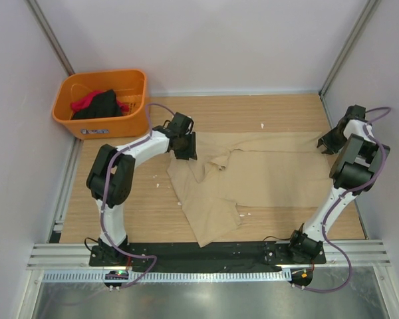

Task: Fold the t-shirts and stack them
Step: Fold the tshirt

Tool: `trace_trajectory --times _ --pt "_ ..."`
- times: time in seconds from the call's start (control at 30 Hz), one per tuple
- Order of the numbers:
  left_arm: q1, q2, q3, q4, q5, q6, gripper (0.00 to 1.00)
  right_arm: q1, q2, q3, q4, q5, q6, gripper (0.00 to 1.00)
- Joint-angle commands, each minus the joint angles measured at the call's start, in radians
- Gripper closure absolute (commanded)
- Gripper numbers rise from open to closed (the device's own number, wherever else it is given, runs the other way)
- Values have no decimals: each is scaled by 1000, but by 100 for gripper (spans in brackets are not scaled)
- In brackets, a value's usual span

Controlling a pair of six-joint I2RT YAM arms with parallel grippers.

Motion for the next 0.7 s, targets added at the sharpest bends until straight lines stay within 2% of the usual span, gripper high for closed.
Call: trace_trajectory --times 0.0,0.07,0.23,0.4,0.5,0.57,0.6,0.67 --pt "4 36 63 -39 -31 10 61 -5 15 8 13 23 15 62" --pt "5 45 63 -46 -36 7 61 -5 18 4 10 51 18 64" --pt "16 62 28 -58 -45 3 61 -13 42 16 -19 172 6 80" --pt "16 50 11 -75 -68 30 63 -12 41 24 -39 212 -25 94" --pt "16 7 11 -95 -85 49 62 7 19 28 -52 218 -33 95" --pt "16 -45 14 -111 -83 52 60 36 -19 47 -83 233 -27 90" --pt "16 -62 17 -119 -79 52 57 50 -34 56 -118 256 -23 72" --pt "16 -112 17 -142 -60 41 55 92 -74 96 -158 287 -11 56"
